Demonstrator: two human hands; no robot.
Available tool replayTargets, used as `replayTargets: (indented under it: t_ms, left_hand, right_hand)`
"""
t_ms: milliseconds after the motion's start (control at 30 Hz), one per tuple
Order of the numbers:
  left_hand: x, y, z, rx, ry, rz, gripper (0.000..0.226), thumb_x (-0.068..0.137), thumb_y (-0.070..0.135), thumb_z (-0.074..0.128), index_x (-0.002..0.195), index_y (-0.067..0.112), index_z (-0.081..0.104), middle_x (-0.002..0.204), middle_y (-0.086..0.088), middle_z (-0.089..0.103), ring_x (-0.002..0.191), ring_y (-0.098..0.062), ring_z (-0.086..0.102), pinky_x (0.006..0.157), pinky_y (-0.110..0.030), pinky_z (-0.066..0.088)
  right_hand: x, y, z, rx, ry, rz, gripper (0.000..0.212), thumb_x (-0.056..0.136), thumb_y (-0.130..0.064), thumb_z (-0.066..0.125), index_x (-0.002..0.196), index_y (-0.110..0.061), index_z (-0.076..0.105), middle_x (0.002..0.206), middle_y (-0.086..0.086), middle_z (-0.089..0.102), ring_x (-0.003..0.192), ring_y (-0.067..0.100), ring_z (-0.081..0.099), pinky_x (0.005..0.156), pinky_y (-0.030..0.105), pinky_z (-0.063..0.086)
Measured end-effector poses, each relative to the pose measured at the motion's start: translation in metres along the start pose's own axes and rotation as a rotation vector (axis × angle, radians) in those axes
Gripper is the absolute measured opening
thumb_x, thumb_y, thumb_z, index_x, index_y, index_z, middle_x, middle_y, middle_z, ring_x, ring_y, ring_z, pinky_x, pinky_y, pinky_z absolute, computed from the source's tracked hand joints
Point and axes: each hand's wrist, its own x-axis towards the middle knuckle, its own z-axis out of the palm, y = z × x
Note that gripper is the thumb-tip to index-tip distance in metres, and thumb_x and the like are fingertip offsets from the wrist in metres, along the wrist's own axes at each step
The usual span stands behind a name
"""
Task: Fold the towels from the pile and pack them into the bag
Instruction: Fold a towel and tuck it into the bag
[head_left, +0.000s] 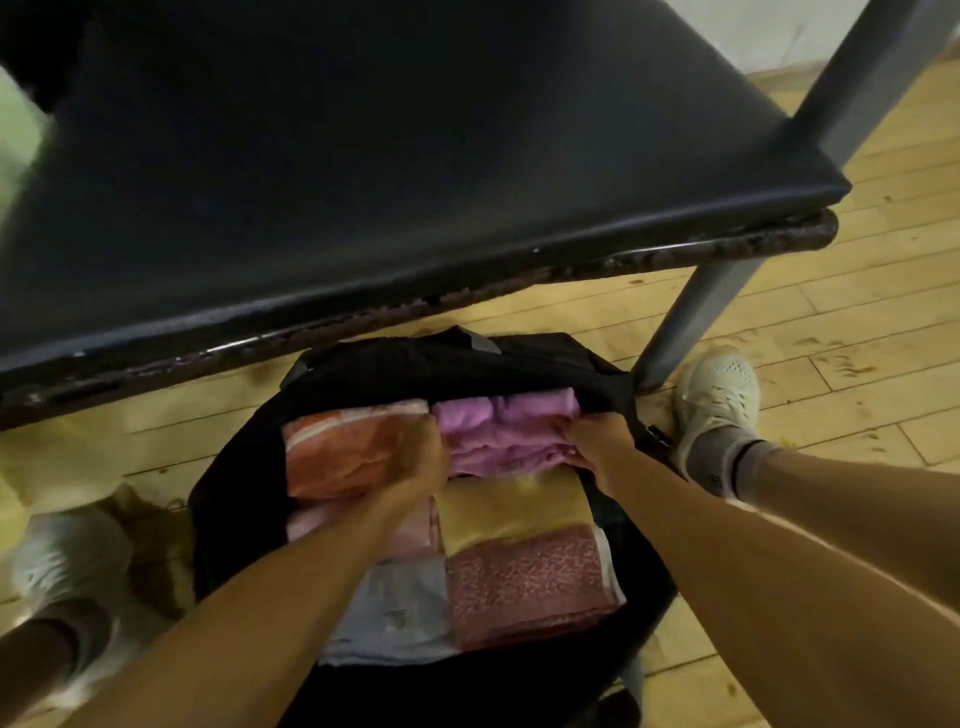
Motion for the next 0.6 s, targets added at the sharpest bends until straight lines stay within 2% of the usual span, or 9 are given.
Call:
replayTargets:
  t_ms: [67, 100, 133, 233, 300, 367, 433, 500, 600]
  left_hand:
    - [0.007, -0.005, 0.016, -0.038, 0.058, -0.012, 0.036, 0.104, 0.011, 0.035, 0.133, -0.006, 0.048, 0.136, -0.026, 0.049, 0.126, -0.035, 0.046, 0.094, -0.026, 0.027]
    - [0.01, -0.007, 0.022, -0.044, 0.1, -0.011, 0.035, 0.103, 0.01, 0.037, 0.131, -0.005, 0.05, 0.135, -0.026, 0.05, 0.125, -0.035, 0.046, 0.096, -0.028, 0.026]
    - [0.012, -0.008, 0.025, -0.055, 0.133, -0.014, 0.033, 0.101, 0.009, 0.04, 0.128, -0.004, 0.054, 0.131, -0.026, 0.053, 0.123, -0.037, 0.048, 0.096, -0.032, 0.026]
    - [0.017, -0.013, 0.028, -0.067, 0.217, 0.057, 0.026, 0.096, 0.007, 0.049, 0.115, -0.005, 0.063, 0.116, -0.028, 0.062, 0.112, -0.04, 0.053, 0.093, -0.039, 0.03]
    - [0.017, -0.013, 0.027, -0.067, 0.237, 0.087, 0.024, 0.096, 0.008, 0.052, 0.111, -0.005, 0.065, 0.111, -0.028, 0.064, 0.108, -0.041, 0.055, 0.091, -0.041, 0.031]
    - [0.015, -0.015, 0.026, -0.079, 0.213, 0.093, 0.025, 0.097, 0.011, 0.052, 0.11, -0.004, 0.066, 0.11, -0.027, 0.065, 0.107, -0.04, 0.055, 0.088, -0.039, 0.033]
    - [0.014, -0.016, 0.024, -0.114, 0.162, 0.091, 0.026, 0.097, 0.016, 0.053, 0.111, -0.002, 0.066, 0.107, -0.025, 0.066, 0.103, -0.039, 0.058, 0.083, -0.038, 0.038]
    - [0.01, -0.018, 0.018, -0.181, 0.074, 0.107, 0.027, 0.094, 0.017, 0.057, 0.113, -0.001, 0.065, 0.105, -0.024, 0.067, 0.099, -0.039, 0.062, 0.08, -0.04, 0.044]
    - [0.004, -0.023, 0.001, -0.189, -0.054, 0.166, 0.028, 0.091, 0.01, 0.058, 0.117, -0.001, 0.06, 0.108, -0.021, 0.067, 0.099, -0.038, 0.064, 0.08, -0.041, 0.049]
  right_hand:
    - [0.007, 0.008, 0.006, -0.09, 0.067, -0.041, 0.032, 0.092, -0.019, 0.066, 0.115, 0.003, 0.061, 0.1, 0.02, 0.065, 0.091, 0.035, 0.066, 0.085, 0.046, 0.057]
    - [0.01, 0.011, 0.009, -0.131, 0.095, -0.067, 0.034, 0.093, -0.022, 0.065, 0.115, 0.003, 0.062, 0.102, 0.02, 0.066, 0.095, 0.037, 0.065, 0.087, 0.045, 0.055]
    - [0.013, 0.011, 0.011, -0.15, 0.12, -0.087, 0.034, 0.092, -0.024, 0.066, 0.114, 0.001, 0.064, 0.105, 0.02, 0.067, 0.097, 0.036, 0.064, 0.084, 0.041, 0.053]
    - [0.019, 0.01, 0.014, -0.076, 0.137, -0.074, 0.032, 0.091, -0.026, 0.069, 0.114, -0.004, 0.067, 0.105, 0.015, 0.067, 0.088, 0.027, 0.06, 0.064, 0.027, 0.045]
    - [0.021, 0.01, 0.014, -0.071, 0.145, -0.068, 0.033, 0.091, -0.026, 0.069, 0.115, -0.004, 0.067, 0.104, 0.013, 0.065, 0.089, 0.026, 0.059, 0.06, 0.026, 0.045]
    - [0.02, 0.011, 0.014, -0.116, 0.155, -0.081, 0.037, 0.091, -0.028, 0.068, 0.118, -0.003, 0.065, 0.108, 0.015, 0.066, 0.099, 0.032, 0.062, 0.078, 0.038, 0.052]
    - [0.016, 0.011, 0.012, -0.185, 0.161, -0.063, 0.041, 0.092, -0.031, 0.065, 0.12, -0.001, 0.063, 0.111, 0.018, 0.067, 0.104, 0.037, 0.062, 0.091, 0.044, 0.052]
    - [0.009, 0.009, 0.008, -0.248, 0.141, -0.027, 0.037, 0.094, -0.027, 0.063, 0.118, 0.001, 0.06, 0.107, 0.018, 0.066, 0.101, 0.034, 0.064, 0.089, 0.042, 0.053]
    - [-0.005, 0.003, 0.0, -0.254, 0.056, 0.026, 0.025, 0.093, -0.01, 0.062, 0.114, 0.004, 0.059, 0.102, 0.018, 0.065, 0.093, 0.031, 0.067, 0.082, 0.038, 0.059]
